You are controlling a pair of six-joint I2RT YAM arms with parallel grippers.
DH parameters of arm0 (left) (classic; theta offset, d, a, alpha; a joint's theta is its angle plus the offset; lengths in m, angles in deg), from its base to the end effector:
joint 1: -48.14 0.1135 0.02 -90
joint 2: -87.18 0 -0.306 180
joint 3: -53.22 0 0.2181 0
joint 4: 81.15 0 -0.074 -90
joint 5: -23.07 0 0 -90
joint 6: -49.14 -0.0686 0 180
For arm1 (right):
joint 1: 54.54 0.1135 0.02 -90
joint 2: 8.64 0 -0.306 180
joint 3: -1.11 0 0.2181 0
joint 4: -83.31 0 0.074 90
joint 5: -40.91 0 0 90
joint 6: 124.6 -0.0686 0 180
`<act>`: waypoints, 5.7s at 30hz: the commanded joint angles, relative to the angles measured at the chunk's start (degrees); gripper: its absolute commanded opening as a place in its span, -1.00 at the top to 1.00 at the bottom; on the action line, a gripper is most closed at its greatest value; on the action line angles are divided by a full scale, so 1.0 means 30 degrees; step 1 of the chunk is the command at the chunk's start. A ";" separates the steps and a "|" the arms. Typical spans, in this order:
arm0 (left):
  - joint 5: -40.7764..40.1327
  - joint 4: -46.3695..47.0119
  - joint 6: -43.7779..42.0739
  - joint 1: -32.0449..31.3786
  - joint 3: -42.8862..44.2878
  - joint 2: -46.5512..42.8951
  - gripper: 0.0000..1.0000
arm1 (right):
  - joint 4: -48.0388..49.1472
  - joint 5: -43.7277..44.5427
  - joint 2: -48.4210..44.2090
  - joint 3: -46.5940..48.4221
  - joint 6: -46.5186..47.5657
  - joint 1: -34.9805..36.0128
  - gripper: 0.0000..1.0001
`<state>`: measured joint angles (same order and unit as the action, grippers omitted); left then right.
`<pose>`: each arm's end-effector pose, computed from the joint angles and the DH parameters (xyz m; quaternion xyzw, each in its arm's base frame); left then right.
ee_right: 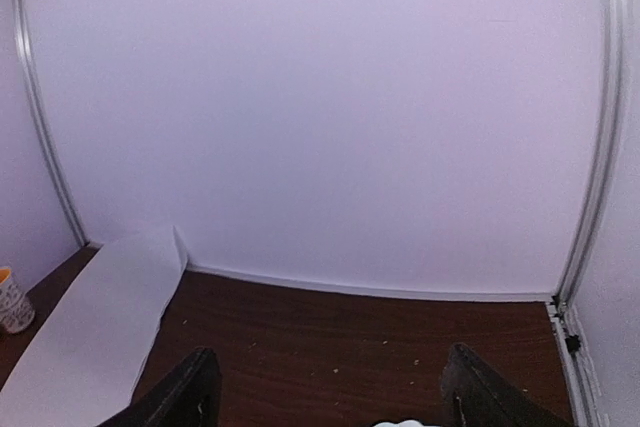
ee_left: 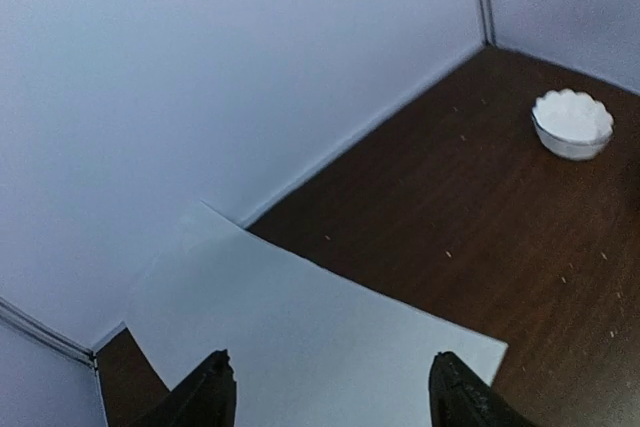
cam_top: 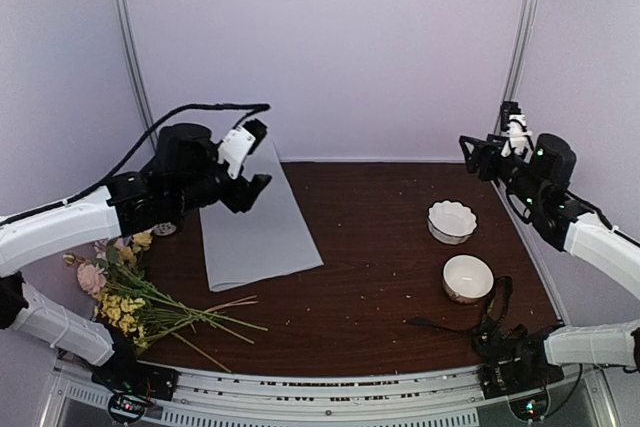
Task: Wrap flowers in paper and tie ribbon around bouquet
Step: Pick up the folded wrapping paper from the center of the board, then unfold the folded wrapping paper at the center of the board.
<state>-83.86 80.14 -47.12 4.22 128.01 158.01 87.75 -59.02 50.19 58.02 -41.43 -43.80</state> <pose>0.2099 -0.1744 0.3820 0.2508 0.7476 -0.0845 0.6092 0.2150 0.0528 0.3742 -0.0860 0.6863 0.1691 0.7022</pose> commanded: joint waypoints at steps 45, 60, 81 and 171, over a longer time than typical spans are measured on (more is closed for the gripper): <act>-0.8362 -1.4916 0.2078 -0.1854 0.2117 1.3831 0.11 | -0.8228 0.2300 0.3778 0.3256 0.4399 1.1042 -0.71; -0.7949 -1.0388 0.4441 -0.1312 0.0793 0.6967 1.00 | -0.8671 0.2777 0.3434 0.3450 0.3701 1.1068 -0.73; -0.2503 -0.8264 0.7093 -0.0184 0.1257 0.0107 1.00 | -0.0800 1.0153 1.5010 0.7003 1.8453 1.9291 -1.00; 0.6293 -0.2394 1.1879 0.6631 -0.6455 0.2981 0.17 | -1.5773 0.8613 1.4738 0.9727 -0.0285 0.9632 -0.51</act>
<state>-61.39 75.79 -11.39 23.82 108.73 169.94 45.24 -41.97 93.45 85.52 -41.28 -15.06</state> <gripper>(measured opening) 0.290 0.752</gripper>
